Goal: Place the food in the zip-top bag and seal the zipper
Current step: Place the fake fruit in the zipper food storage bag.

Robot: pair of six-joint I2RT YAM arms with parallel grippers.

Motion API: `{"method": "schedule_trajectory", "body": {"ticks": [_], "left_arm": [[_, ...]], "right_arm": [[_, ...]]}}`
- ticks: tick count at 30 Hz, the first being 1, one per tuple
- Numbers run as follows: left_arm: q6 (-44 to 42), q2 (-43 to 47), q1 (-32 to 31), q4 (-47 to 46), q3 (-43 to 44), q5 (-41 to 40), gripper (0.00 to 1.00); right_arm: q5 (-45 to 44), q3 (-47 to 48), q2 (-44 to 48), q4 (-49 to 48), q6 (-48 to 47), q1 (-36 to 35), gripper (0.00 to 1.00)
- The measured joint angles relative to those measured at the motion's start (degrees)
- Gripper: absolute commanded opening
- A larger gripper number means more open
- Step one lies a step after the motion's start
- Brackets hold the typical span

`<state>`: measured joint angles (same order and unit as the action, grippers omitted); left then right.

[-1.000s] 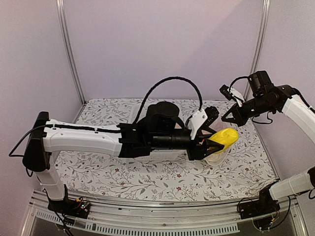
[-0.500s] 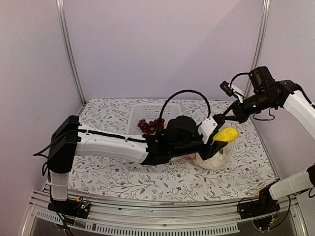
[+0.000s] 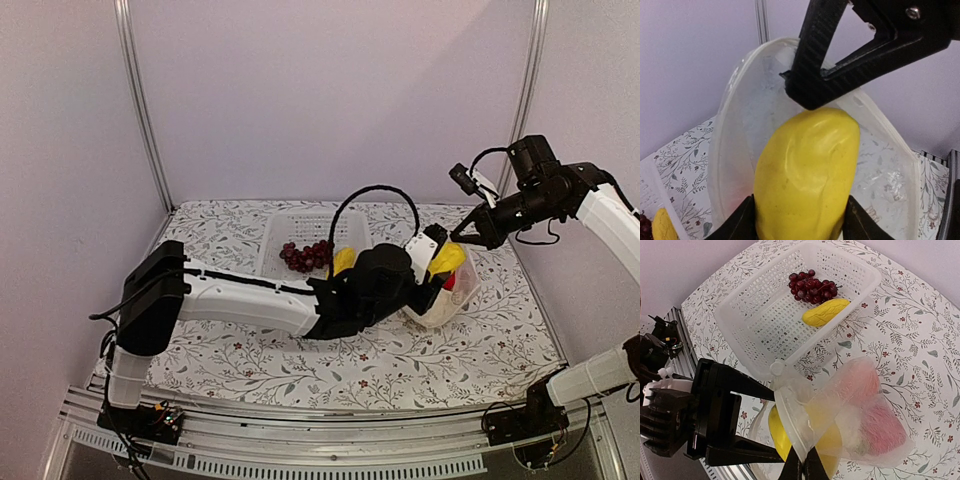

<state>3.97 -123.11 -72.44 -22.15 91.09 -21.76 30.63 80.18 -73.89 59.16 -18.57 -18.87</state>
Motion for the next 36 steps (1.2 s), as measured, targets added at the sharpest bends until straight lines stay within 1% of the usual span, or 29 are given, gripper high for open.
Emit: {"method": "schedule_trajectory", "body": {"ticks": [4,6,10,14,18,21,24,26,28,29,30,32,36], "left_arm": [[2.01,-3.56,-0.07,3.72,6.49,-3.52,0.78],[2.84,-4.57,-0.07,5.73,9.03,-5.40,0.83],[3.76,-4.48,-0.04,7.13,10.19,-7.67,0.85],[3.10,-4.02,-0.13,7.61,9.94,-7.43,0.87],[-0.96,1.05,-1.05,6.27,4.46,-4.48,0.92],[-4.00,5.55,-2.43,6.10,2.14,-1.36,0.94],[-6.19,10.05,-3.65,6.19,1.44,2.73,0.92],[-7.39,13.18,-4.00,6.47,0.26,5.75,0.89],[-8.63,15.89,-4.07,6.93,-1.60,8.70,0.82],[-9.18,16.79,-4.07,7.43,-2.38,10.08,0.77],[-10.43,17.51,-4.07,8.61,-2.99,11.89,0.73],[-12.13,17.66,-4.07,11.34,-3.19,14.80,0.67],[-15.37,16.22,-4.42,20.90,-2.38,19.91,0.65]], "right_arm": [[0.04,0.11,0.00,-0.07,0.44,0.48,0.00],[0.04,0.11,-0.02,-0.02,0.70,0.61,0.00],[0.07,0.15,-0.22,-0.04,1.16,1.09,0.00],[0.04,0.22,-0.42,-0.11,1.44,1.51,0.00],[0.00,0.22,-0.46,-0.48,1.64,1.66,0.00],[0.00,0.22,-0.46,-0.55,1.70,1.68,0.00],[-0.02,0.22,-0.46,-0.90,1.84,1.70,0.00],[-0.04,0.22,-0.46,-1.16,1.86,1.70,0.00],[-0.04,0.22,-0.46,-1.36,1.86,1.70,0.00],[-0.04,0.22,-0.46,-1.38,1.86,1.70,0.00],[-0.02,0.22,-0.46,-1.38,1.88,1.70,0.00],[0.00,0.22,-0.46,-1.44,1.86,1.70,0.00],[0.00,0.17,-0.46,-1.75,1.86,1.70,0.00]]}}
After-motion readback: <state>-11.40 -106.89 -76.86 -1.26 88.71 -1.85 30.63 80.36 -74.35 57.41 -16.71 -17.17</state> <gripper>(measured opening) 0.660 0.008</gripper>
